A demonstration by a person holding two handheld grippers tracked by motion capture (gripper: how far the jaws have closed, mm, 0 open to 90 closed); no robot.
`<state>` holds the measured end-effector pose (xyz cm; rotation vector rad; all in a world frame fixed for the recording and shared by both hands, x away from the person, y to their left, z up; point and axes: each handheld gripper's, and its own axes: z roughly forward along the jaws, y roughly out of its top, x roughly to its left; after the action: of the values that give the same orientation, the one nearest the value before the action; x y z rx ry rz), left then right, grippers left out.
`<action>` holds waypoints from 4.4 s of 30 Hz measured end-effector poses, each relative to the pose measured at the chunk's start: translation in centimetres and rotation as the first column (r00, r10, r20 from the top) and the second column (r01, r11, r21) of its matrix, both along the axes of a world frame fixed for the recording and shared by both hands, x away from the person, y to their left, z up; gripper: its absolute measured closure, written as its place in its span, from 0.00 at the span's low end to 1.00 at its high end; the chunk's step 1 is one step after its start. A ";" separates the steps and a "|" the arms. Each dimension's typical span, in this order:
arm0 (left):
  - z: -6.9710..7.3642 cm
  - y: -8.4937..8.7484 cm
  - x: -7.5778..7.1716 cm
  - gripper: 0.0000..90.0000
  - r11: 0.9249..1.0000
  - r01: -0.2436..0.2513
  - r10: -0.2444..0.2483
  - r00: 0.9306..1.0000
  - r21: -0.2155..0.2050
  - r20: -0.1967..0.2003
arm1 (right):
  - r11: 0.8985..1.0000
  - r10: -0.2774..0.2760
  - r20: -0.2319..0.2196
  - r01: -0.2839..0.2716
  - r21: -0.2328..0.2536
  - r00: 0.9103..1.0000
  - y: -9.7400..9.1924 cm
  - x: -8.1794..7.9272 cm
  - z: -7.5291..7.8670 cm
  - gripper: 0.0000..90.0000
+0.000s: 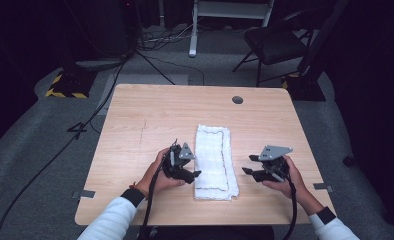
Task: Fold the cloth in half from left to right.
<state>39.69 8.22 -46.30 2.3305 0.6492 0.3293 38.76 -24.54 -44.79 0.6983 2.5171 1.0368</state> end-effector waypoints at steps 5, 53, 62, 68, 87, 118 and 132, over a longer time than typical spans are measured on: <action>0.2 -0.5 3.7 0.24 0.999 -0.054 0.054 0.998 -0.002 0.023 | 0.999 -0.032 0.021 0.033 -0.014 0.999 1.5 4.1 0.3 0.50; -1.5 -4.5 15.4 0.92 0.988 -0.150 0.148 0.985 -0.017 -0.089 | 0.981 -0.194 -0.137 0.196 0.005 0.971 7.4 15.9 -3.6 0.92; 2.3 -5.8 16.0 0.93 0.986 -0.158 0.159 0.987 -0.043 0.017 | 0.969 -0.242 -0.023 0.243 0.049 0.970 6.0 16.4 -0.1 0.92; 5.1 -5.3 15.6 0.93 0.984 -0.148 0.154 0.986 -0.095 0.067 | 0.969 -0.241 0.057 0.236 0.077 0.969 5.8 15.8 2.9 0.92; 4.8 -2.6 8.9 0.91 0.984 0.092 -0.077 0.992 -0.156 0.095 | 0.995 -0.037 0.031 0.034 0.097 0.999 4.6 10.1 3.3 0.92; -0.9 -3.1 -1.2 0.86 0.950 0.309 -0.310 0.950 0.040 0.031 | 0.985 0.175 -0.076 -0.174 0.017 0.982 3.1 0.3 -1.9 0.85; -2.6 -3.2 -1.0 0.85 0.959 0.278 -0.280 0.959 0.046 0.051 | 0.986 0.163 -0.087 -0.164 -0.006 0.983 3.5 -0.1 -3.5 0.76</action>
<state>38.67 5.02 -48.87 2.4002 0.2812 0.2787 38.66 -21.02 -48.32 0.5511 2.6910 1.0633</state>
